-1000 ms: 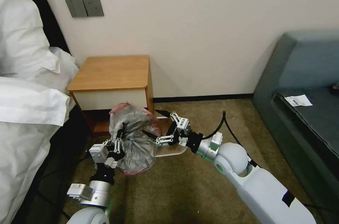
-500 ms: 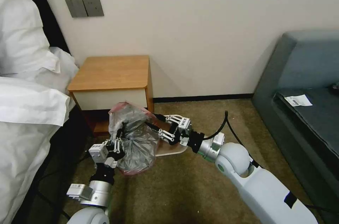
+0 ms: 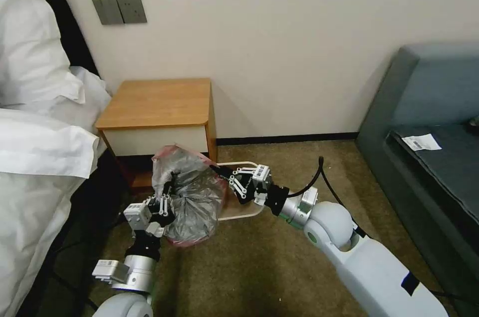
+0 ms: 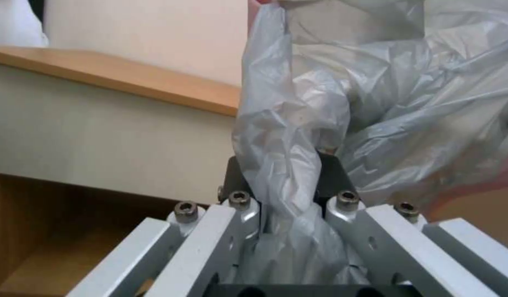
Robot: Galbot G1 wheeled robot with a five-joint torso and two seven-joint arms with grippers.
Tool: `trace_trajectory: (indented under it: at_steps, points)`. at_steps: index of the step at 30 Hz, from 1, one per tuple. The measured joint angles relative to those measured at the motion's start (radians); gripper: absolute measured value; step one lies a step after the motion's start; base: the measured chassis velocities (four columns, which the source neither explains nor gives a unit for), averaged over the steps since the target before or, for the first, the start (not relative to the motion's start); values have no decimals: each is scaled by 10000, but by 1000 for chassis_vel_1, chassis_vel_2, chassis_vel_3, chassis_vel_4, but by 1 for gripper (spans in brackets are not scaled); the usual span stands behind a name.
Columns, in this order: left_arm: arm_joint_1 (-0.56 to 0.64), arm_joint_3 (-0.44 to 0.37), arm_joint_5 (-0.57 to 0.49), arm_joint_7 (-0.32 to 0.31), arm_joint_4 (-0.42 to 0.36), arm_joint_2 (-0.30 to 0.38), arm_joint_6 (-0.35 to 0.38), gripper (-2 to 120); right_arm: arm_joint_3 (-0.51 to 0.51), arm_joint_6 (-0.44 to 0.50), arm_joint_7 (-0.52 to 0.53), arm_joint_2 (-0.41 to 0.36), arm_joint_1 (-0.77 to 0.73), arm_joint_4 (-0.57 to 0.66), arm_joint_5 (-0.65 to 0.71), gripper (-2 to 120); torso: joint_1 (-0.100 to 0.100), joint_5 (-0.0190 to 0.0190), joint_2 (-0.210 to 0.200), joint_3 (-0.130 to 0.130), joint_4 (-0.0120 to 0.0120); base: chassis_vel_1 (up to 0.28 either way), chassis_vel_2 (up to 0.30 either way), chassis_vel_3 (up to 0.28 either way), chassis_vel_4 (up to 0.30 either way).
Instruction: Pick up the garbage bag from the table and place it over the trash can.
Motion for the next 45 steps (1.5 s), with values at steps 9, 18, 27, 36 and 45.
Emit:
trace_trajectory:
  at_steps: [9, 18, 27, 36, 45]
  points:
    - [35, 0, 120, 24, 0, 16, -1, 11, 129, 16, 184, -8, 183, 16, 12, 0, 1, 1, 0, 0, 0, 0, 0, 0, 0]
    - [67, -6, 239, 66, 33, 9, -91, 11, 411, -102, 359, -276, 824, -94, 269, 0, 0, 1, 0, 0, 0, 0, 0, 0, 0]
    - [208, -80, 263, 109, -255, 67, -277, 11, 724, -116, 373, -1069, 1037, -300, 528, 0, 1, 2, 0, 0, 1, 0, 0, 0, 0]
    - [248, -85, 234, 121, -405, 119, -367, 11, 1329, -115, 285, -1996, 589, -148, 803, 0, 1, 1, 0, -1, 0, 0, 0, 0, 0]
    - [338, -8, -198, 239, -851, 222, -361, 11, 1714, -41, 144, -2277, 109, -163, 829, 0, 0, 1, 0, -1, 0, 0, 0, 0, 0]
